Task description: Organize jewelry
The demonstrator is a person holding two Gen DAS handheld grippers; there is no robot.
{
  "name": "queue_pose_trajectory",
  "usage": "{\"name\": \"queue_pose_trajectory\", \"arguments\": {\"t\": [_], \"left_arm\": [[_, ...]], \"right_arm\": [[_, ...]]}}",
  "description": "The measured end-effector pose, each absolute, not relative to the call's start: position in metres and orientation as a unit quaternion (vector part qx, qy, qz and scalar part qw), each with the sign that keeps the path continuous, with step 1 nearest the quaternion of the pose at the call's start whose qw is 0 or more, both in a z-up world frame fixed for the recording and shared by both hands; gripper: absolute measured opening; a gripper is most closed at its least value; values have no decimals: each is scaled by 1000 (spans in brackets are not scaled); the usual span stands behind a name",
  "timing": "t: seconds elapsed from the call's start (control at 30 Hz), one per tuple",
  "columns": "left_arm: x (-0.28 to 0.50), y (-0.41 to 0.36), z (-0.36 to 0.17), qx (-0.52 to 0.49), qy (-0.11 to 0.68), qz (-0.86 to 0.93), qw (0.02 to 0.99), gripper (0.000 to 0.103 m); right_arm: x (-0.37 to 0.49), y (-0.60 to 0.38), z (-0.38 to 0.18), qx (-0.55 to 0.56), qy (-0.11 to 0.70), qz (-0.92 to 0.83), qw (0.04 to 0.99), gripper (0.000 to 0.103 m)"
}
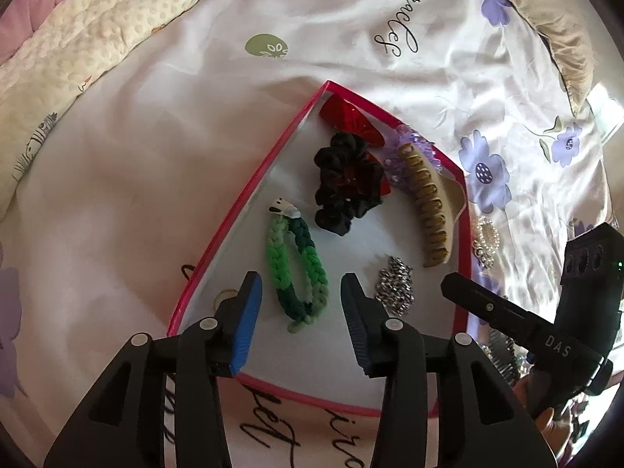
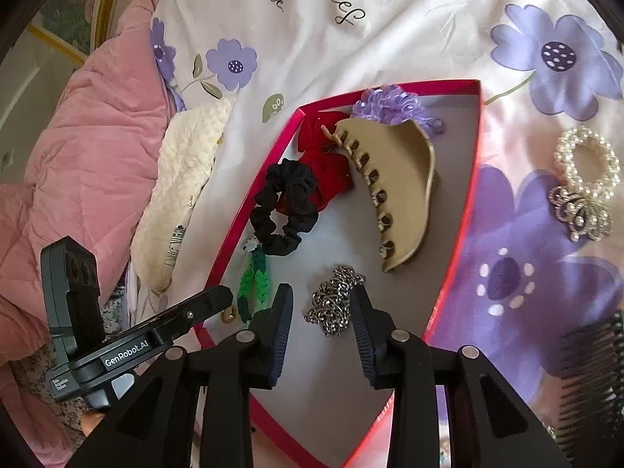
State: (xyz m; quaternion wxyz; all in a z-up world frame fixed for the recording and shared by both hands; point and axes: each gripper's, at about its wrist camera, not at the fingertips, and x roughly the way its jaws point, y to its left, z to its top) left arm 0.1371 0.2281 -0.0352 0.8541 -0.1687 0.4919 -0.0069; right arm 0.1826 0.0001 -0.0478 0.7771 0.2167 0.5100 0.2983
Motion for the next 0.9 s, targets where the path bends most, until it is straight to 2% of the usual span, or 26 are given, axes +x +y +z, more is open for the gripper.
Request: {"name": "queue_pose_trajectory", "arguments": {"t": [0.17,0.27,0.9], "left_arm": [[124,219,-19,-166,482,-16,860,40],[118,209,-11,-164,476,-24,864,46],[79,93,1,-86,494,-137,854,46]], "right_arm": [[171,-22,-36,228,496,298,783,33],[163,-44,-28,233,485,291,791,34],[105,-203,-29,265,459,180,829,38]]}}
